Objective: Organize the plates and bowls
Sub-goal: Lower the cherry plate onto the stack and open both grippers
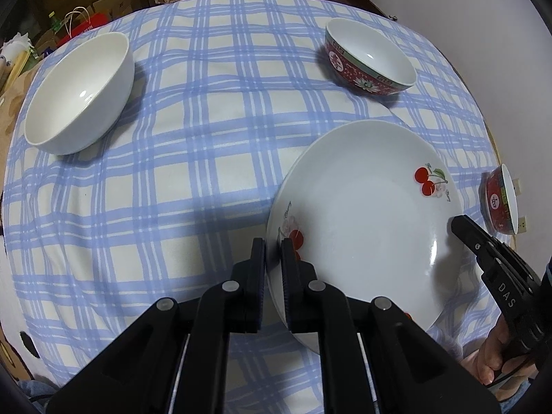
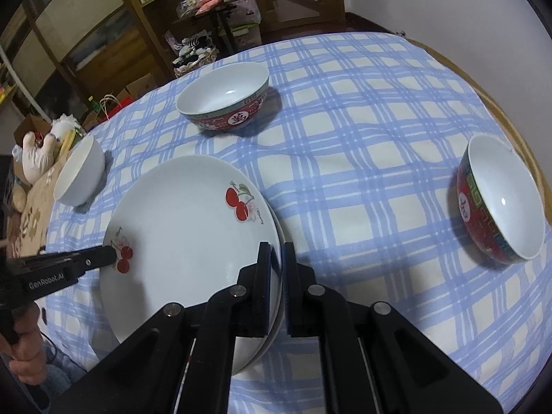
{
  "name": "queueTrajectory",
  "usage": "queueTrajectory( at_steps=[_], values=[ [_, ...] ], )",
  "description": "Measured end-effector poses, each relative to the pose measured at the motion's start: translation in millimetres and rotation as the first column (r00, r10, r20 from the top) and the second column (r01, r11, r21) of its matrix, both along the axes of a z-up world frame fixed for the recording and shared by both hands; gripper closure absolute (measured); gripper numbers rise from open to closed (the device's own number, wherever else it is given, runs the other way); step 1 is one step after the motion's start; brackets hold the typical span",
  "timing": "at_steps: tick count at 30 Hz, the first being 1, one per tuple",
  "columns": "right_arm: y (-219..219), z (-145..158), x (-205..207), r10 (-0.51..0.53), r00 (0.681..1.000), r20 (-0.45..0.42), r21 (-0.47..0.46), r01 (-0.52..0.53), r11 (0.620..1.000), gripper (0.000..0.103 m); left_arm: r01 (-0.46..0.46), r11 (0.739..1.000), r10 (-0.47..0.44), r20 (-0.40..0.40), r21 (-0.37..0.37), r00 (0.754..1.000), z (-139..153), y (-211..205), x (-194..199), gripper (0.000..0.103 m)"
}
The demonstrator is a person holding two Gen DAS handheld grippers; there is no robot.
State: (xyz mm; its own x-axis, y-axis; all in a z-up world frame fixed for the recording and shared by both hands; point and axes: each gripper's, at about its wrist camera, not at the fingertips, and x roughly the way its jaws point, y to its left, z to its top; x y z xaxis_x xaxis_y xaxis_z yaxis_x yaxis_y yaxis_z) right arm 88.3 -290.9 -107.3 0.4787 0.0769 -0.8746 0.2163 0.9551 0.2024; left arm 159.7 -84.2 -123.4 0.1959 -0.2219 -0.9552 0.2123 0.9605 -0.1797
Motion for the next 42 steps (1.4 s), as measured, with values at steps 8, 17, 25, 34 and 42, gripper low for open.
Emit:
queueTrajectory(
  at_steps=[8, 17, 25, 34, 42],
  values=[
    [0.6, -3.0, -2.8, -0.005, 1.000, 0.010, -0.017, 0.005, 1.000, 0.095, 0.019, 1.000, -0.020, -0.006, -0.004, 1.000, -0.4, 0.3, -4.3, 0.093],
    [-1.7, -3.5, -2.8, -0.021, 1.000, 0.015, -0.002, 0.021, 1.000, 0.095, 0.010, 1.000, -0.010, -0.020, -0.025, 1.000, -2.1, 1.4, -3.8, 0.091],
    [0.2, -4.3, -6.5, -0.024, 0.999, 0.028, -0.020, 0.024, 0.999, 0.095, 0.025, 1.000, -0.025, -0.007, -0.007, 1.000, -3.4, -1.7, -6.3, 0.089],
    [3.7, -2.9, -3.3, 0.008, 1.000, 0.011, -0.080, -0.007, 0.997, 0.095, 0.043, 0.999, -0.043, 0.001, 0.011, 0.999, -1.5, -1.1, -6.7, 0.089],
    [2.7, 1.8, -0.8, -0.018, 1.000, 0.001, -0.042, 0.018, 0.999, 0.093, 0.022, 0.999, -0.024, 0.087, 0.025, 0.996, 25.7, 8.3, -8.9, 0.089]
  ],
)
